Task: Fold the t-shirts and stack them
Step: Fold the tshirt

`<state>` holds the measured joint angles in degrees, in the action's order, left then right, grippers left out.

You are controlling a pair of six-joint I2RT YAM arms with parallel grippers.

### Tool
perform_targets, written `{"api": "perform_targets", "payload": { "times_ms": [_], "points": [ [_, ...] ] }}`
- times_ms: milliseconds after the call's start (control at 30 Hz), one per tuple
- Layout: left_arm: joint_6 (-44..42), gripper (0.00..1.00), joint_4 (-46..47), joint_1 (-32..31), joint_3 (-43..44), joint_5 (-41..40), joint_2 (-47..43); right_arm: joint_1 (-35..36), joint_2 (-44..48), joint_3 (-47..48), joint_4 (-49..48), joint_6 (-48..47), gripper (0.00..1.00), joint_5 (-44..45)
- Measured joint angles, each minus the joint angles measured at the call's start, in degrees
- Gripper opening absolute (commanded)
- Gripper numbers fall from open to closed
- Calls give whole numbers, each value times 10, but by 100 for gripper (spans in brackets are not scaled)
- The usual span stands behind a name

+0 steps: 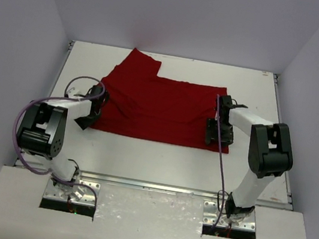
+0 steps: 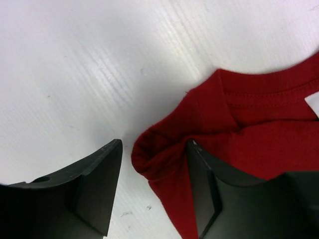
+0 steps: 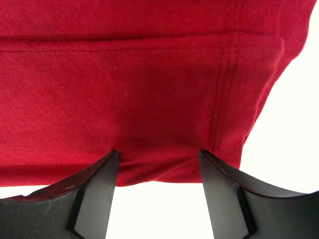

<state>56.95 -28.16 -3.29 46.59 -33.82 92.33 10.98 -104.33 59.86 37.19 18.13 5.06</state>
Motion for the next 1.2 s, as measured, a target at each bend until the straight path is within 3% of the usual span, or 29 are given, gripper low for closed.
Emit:
{"api": "perform_targets", "payload": {
  "times_ms": [133,167,333,500,633,733,833,967,1200],
  "points": [
    [0,68,-21,0,-20,0,-68,-2,0,13,23,-11,70,26],
    [1,77,-25,-1,-28,1,-96,-3,3,20,34,-13,71,31],
    [-10,97,-17,-31,-46,10,-267,18,42,86,58,-17,76,23],
    [-55,99,54,-87,-35,42,-304,107,90,177,27,-9,73,-8],
    [-36,99,54,-110,6,44,-233,160,88,191,-87,20,58,-150],
    [11,99,39,-114,-20,41,-238,185,5,248,-164,46,49,-227],
    [42,99,39,-110,-61,36,-259,213,-116,328,-233,70,48,-274],
    [47,99,41,-75,-81,55,-271,252,-253,424,-257,89,46,-287],
    [9,100,85,-34,-97,94,-291,275,-362,538,-243,86,46,-283]
  ]
}}
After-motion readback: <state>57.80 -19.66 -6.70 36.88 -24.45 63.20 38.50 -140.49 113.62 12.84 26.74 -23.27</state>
